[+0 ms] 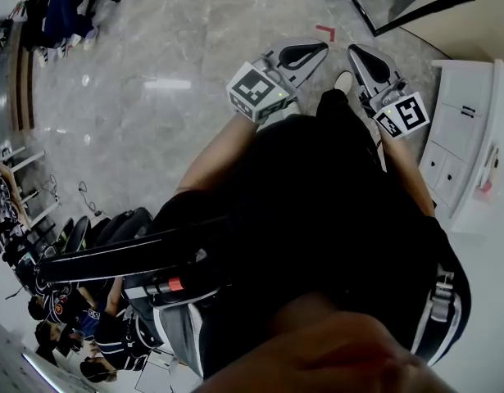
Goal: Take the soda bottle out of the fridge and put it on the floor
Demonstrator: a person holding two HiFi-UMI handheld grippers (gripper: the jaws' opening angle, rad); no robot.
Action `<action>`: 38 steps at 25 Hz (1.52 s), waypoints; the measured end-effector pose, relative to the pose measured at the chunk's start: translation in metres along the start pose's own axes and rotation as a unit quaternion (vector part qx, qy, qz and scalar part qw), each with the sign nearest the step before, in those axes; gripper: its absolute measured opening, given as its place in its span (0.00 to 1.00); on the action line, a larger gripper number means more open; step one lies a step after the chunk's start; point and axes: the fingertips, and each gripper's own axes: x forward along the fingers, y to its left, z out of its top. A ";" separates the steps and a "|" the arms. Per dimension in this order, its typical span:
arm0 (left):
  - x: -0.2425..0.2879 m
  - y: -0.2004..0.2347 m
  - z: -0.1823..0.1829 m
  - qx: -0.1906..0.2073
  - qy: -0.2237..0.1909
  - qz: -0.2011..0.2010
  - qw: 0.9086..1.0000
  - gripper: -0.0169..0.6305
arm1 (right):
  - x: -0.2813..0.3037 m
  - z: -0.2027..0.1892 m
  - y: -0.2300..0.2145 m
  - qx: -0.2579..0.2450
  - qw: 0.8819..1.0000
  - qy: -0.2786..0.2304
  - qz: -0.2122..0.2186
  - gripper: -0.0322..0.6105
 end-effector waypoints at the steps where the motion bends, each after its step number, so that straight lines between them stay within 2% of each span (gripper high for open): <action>1: 0.005 0.004 0.001 0.001 0.001 0.000 1.000 0.03 | 0.001 0.000 -0.005 0.001 1.000 -0.001 0.000 0.07; 6: 0.041 0.033 0.009 0.007 0.005 0.004 1.000 0.03 | 0.008 0.006 -0.047 -0.005 1.000 -0.007 0.006 0.07; 14: 0.128 0.073 0.026 0.017 0.014 0.009 1.000 0.03 | 0.015 0.027 -0.134 -0.025 0.999 -0.010 0.034 0.07; 24: 0.226 0.105 0.029 0.004 0.034 0.045 0.998 0.03 | 0.006 0.039 -0.231 -0.017 0.996 -0.001 0.085 0.07; 30: 0.260 0.123 0.033 0.000 0.036 0.046 0.998 0.03 | 0.013 0.041 -0.274 -0.005 0.997 -0.004 0.077 0.07; 38: 0.273 0.171 0.035 -0.008 0.037 0.034 0.999 0.03 | 0.052 0.038 -0.302 0.002 0.997 0.005 0.070 0.07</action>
